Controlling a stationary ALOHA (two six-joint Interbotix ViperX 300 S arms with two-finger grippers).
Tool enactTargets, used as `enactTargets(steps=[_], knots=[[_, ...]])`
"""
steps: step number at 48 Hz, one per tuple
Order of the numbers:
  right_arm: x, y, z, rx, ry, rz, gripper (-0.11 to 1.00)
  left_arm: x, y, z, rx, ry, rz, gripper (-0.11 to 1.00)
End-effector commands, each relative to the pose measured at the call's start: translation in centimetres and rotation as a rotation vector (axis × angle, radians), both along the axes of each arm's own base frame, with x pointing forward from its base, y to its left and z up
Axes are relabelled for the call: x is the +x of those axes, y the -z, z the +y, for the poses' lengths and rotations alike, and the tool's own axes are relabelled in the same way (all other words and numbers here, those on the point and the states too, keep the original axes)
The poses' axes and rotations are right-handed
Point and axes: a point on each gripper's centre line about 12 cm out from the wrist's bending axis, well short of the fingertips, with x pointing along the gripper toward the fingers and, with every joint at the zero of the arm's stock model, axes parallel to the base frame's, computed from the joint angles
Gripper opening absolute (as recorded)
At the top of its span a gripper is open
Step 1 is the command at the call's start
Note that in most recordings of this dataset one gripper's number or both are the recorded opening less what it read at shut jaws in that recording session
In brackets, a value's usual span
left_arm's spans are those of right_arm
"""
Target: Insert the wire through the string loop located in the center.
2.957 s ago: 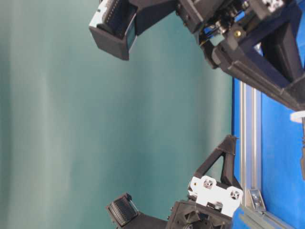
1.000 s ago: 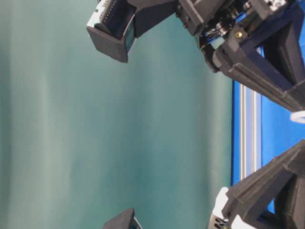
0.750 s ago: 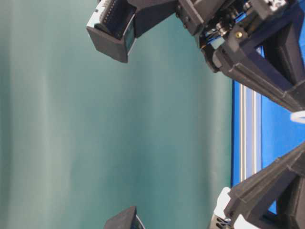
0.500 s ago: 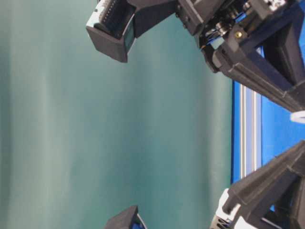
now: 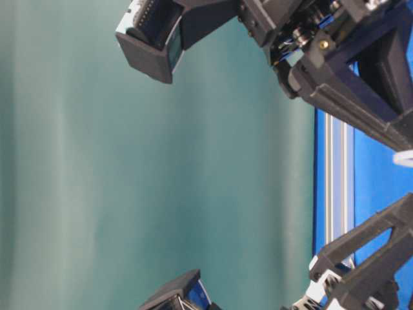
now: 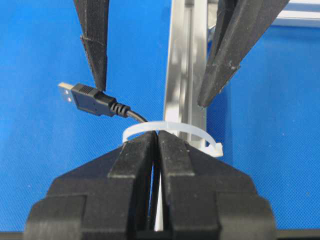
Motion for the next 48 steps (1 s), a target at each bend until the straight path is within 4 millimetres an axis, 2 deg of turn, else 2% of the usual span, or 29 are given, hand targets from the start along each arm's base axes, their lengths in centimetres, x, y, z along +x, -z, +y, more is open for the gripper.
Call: enactTargets(steps=[1, 21, 37, 48], knots=[[0.3, -0.8, -0.2, 0.007, 0.010, -0.025, -0.02, 0.5, -1.6, -0.4, -0.007, 0.009, -0.049, 0.92], [0.3, -0.8, -0.3, 0.007, 0.012, -0.025, -0.02, 0.6, -1.3, -0.4, -0.007, 0.009, -0.035, 0.92], [0.3, -0.7, -0.2, 0.006, 0.010, -0.027, -0.02, 0.6, 0.5, -0.5, 0.000, 0.012, 0.014, 0.92], [0.2, -0.7, -0.2, 0.006, 0.010, -0.026, -0.02, 0.7, 0.9, -0.5, 0.001, 0.012, 0.021, 0.92]])
